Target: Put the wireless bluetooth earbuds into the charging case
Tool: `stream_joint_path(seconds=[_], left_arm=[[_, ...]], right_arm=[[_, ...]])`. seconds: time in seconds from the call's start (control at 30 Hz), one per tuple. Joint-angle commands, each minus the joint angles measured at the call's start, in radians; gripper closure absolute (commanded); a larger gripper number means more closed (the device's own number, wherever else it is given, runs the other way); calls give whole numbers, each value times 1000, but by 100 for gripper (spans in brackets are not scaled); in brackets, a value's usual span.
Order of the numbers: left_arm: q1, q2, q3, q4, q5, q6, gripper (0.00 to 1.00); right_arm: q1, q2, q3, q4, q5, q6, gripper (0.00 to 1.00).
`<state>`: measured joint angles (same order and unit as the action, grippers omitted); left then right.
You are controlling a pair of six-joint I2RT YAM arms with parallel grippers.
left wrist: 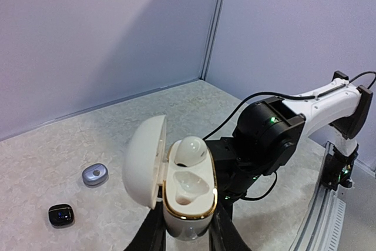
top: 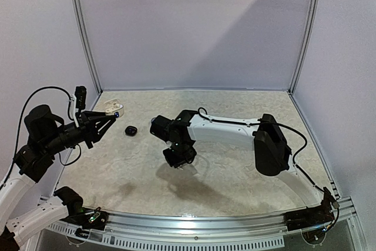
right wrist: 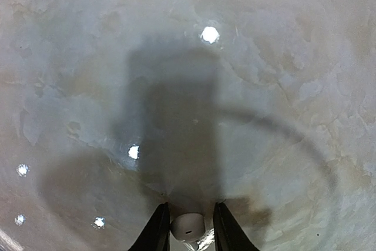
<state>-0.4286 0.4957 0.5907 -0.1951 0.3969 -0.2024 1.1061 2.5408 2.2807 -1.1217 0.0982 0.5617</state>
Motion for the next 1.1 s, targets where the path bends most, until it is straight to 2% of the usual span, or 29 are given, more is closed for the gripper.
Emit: stream_joint_path(seconds=[0.0,0.17,0.43,0.7,0.83,0.9,1.07], left_arm=[[11,1,-9,8,5,12,100],[11,3,-11,11,5,11,100],[11,-2,-7,7,9,25,100],[8,-3,8,31,6,81,100],[4,-16,15,79,-12,125,100],[5,-17,23,106,-17,156,100],[5,-11,45,164,-44,226,100]], right_arm=[[8,30,10,-16,-8,6,73],[11,26,10,-20,-6,0,79],[4,-3,10,0,-47,1,92],[-26,-177,4,125,-26,-4,97],[-21,-300,1,277,-12,-41,100],[-6,-368,-14,406,4,-74,100],[62,-500,-71,779,42,-278,100]])
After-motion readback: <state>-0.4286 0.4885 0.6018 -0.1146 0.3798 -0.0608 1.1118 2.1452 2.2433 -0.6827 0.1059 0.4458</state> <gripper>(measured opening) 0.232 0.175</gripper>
